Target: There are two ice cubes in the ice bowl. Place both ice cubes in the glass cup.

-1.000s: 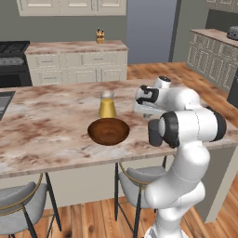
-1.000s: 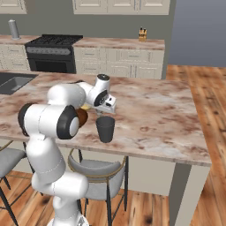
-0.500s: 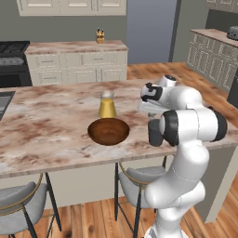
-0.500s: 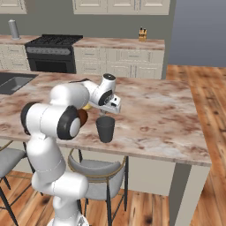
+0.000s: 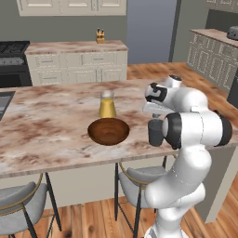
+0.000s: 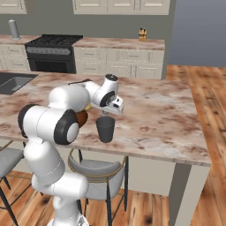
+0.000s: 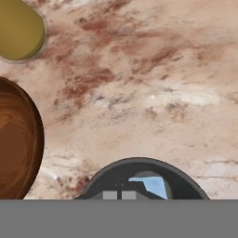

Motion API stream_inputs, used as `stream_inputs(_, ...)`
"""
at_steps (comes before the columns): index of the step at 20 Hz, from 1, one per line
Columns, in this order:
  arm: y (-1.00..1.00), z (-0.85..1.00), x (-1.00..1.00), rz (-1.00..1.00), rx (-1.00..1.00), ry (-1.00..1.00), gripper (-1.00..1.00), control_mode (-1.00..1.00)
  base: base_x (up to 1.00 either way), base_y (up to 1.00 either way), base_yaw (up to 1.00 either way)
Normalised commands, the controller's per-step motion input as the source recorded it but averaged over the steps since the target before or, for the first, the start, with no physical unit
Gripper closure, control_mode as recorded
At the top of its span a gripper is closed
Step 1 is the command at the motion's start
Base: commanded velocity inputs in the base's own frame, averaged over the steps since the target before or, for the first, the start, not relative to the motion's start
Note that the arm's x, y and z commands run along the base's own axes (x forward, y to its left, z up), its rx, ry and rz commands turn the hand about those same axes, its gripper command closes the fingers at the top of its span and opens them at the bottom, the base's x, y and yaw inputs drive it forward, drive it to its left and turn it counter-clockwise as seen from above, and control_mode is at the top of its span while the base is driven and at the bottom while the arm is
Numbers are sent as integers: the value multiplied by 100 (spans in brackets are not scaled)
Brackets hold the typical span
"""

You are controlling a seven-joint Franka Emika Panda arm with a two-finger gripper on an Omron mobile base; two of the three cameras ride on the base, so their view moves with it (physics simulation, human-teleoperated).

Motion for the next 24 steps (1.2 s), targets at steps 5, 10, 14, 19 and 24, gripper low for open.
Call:
stream_inputs(5,-35,0,0,-1,0,3,100,-100,0,0,0)
stream_inputs(10,8,0,0,0,0,1,100,-100,0,0,0)
stream_inputs(14,9,0,1,0,0,0,100,-100,0,0,0)
stream_inputs(19,28,2,-41,0,-5,1,-100,-100,0,0,0)
stream_inputs(24,100,14,-100,4,-8,0,-100,-100,0,0,0)
